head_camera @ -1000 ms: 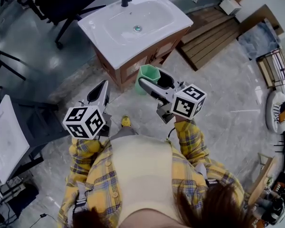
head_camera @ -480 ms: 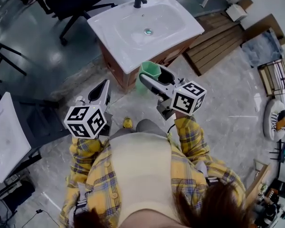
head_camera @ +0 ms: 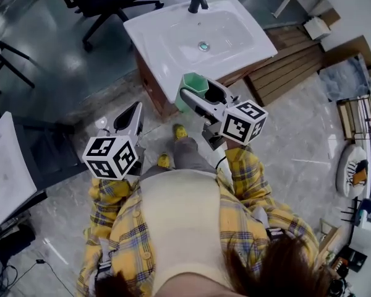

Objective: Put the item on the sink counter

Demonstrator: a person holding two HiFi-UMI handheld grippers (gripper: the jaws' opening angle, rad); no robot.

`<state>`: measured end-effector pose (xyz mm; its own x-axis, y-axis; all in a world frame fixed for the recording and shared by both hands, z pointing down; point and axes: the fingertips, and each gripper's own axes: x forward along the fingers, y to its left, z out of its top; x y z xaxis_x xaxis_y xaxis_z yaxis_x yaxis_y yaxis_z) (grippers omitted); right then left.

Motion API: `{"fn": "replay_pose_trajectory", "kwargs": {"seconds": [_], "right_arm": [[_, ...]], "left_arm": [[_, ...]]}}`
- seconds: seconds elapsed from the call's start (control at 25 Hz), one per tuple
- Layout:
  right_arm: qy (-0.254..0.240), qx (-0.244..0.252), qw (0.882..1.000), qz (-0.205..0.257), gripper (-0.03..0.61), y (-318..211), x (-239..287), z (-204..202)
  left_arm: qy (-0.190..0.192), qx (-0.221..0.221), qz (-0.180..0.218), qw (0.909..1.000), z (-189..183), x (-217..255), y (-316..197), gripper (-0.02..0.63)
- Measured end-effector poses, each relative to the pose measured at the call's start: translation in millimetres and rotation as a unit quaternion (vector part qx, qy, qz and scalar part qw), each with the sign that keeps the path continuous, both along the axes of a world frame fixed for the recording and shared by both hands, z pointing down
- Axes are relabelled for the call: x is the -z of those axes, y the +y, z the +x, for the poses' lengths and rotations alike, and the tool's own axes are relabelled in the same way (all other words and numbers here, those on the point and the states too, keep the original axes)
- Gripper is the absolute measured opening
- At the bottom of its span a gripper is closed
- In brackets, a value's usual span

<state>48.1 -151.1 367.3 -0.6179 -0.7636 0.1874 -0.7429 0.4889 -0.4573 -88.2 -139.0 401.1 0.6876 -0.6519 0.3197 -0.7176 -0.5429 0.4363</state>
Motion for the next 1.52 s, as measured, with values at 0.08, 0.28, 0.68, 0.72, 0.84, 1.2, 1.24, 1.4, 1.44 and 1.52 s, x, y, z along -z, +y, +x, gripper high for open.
{"fn": "replay_pose_trajectory", "kwargs": {"seconds": [0.08,0.28,0.68,0.72,0.84,1.2,1.24,1.4,1.44,1.52], "right_arm": [[-0.002,0.007,1.0,0.001,0.303,-6.9,-1.5,0.1],[-0.001,0.031,1.0,-0.004,0.303,-52.2,-6.8,0.3],[0.008,0.078,0.997,-0.012,0.302,-110.3,-18.7,8.7],[0.009,0.082,0.996,-0.014,0.303,-115.1,-20.7,9.2],[0.01,0.097,0.995,-0.02,0.302,-127.9,-28.0,9.5],[0.031,0.131,0.991,-0.025,0.302,-149.0,-50.1,-0.8],[0.033,0.134,0.99,-0.025,0.303,-150.7,-52.4,-1.9],[0.035,0.143,0.989,-0.025,0.302,-158.2,-60.6,-4.7],[0.035,0.145,0.989,-0.024,0.303,-160.1,-62.7,-5.3],[0.039,0.148,0.988,-0.02,0.302,-163.4,-67.2,-6.8]], "left_arm": [[-0.002,0.007,0.003,1.0,-0.1,-1.0,-2.8,0.008],[-0.002,0.029,-0.004,0.9996,2.0,-5.8,-40.9,0.008],[-0.004,0.077,-0.01,0.997,11.9,-7.9,-87.1,0.008],[-0.005,0.082,-0.012,0.9966,12.8,-9.0,-90.0,0.008],[-0.011,0.099,-0.018,0.9949,13.2,-12.2,-96.8,0.008],[-0.017,0.14,-0.025,0.9897,6.0,-18.7,-106.2,0.008],[-0.017,0.143,-0.026,0.9892,5.6,-19.8,-106.9,0.008],[-0.02,0.155,-0.03,0.9873,4.7,-24.7,-110.2,0.008],[-0.022,0.157,-0.031,0.9868,4.3,-26.2,-110.5,0.008],[-0.025,0.162,-0.034,0.9859,3.6,-28.8,-111.0,0.008]]}}
